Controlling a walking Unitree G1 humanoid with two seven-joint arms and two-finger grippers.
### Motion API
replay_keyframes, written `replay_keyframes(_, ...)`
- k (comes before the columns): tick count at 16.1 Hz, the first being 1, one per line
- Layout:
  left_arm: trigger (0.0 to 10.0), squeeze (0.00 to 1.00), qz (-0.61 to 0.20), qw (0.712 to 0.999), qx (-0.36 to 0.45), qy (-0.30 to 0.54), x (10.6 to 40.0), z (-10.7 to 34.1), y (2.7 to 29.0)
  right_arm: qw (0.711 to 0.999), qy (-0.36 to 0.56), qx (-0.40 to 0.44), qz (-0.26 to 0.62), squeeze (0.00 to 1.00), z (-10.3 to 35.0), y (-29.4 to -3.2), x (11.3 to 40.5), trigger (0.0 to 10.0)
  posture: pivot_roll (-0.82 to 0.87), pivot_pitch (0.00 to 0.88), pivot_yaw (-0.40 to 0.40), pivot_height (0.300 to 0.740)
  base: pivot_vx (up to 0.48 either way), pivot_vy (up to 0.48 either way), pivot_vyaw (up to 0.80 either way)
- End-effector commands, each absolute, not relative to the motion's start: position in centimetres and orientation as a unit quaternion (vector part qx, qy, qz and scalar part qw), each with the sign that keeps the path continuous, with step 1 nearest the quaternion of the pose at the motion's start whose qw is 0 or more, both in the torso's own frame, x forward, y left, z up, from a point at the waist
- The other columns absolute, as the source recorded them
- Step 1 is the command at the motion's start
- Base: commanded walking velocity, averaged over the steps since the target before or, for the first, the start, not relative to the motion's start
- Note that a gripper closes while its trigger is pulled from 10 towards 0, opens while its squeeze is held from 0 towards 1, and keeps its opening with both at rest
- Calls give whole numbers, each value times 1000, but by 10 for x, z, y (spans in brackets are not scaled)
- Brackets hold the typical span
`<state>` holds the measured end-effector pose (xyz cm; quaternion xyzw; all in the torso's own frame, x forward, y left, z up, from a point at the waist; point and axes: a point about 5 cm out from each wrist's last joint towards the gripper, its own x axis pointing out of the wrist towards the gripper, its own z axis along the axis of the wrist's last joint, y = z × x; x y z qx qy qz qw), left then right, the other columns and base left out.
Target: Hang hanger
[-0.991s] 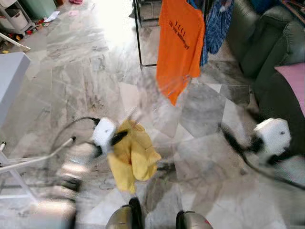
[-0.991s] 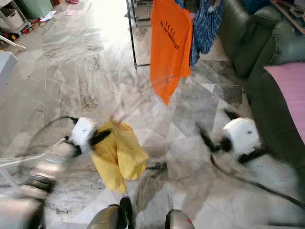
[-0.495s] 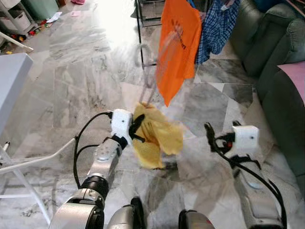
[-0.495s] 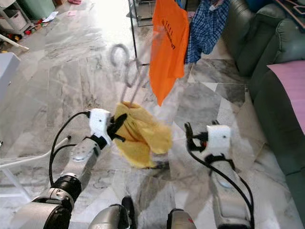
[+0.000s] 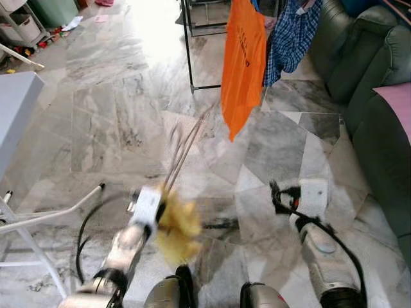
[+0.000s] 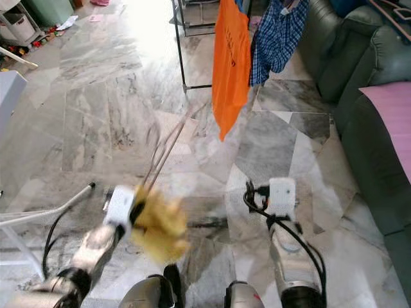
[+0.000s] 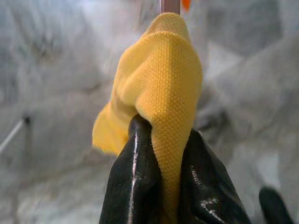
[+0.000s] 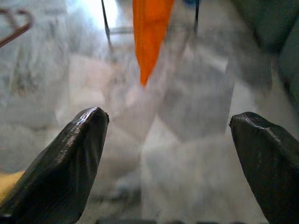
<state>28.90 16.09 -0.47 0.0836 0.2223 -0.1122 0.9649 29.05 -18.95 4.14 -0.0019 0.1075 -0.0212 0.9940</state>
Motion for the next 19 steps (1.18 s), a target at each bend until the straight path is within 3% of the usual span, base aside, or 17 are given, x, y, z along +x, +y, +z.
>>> replay_keyframes(1, 10000, 0, -100, 963, 97, 232, 287, -7, 166, 990, 135, 17, -37, 0, 28, -190, 286, 10000, -182, 167, 77, 740, 0, 0, 0)
replay_keyframes(4, 10000, 0, -89, 945, 106, 297, 265, -31, 162, 970, 228, 58, -61, 0, -11, -187, 269, 10000, -181, 149, 76, 740, 0, 0, 0)
replay_keyframes(8, 10000, 0, -75, 929, 116, 344, 249, -45, 163, 954, 297, 46, -17, 0, -38, -170, 247, 10000, -178, 137, 72, 740, 0, 0, 0)
replay_keyframes(12, 10000, 0, -36, 915, 116, 385, 238, -54, 168, 938, 346, 24, 8, 0, -57, -159, 226, 10000, -171, 120, 67, 740, 0, 0, 0)
replay_keyframes(19, 10000, 0, -19, 905, 119, 407, 233, -58, 179, 928, 373, -11, 11, 0, -68, -168, 210, 10000, -152, 79, 64, 740, 0, 0, 0)
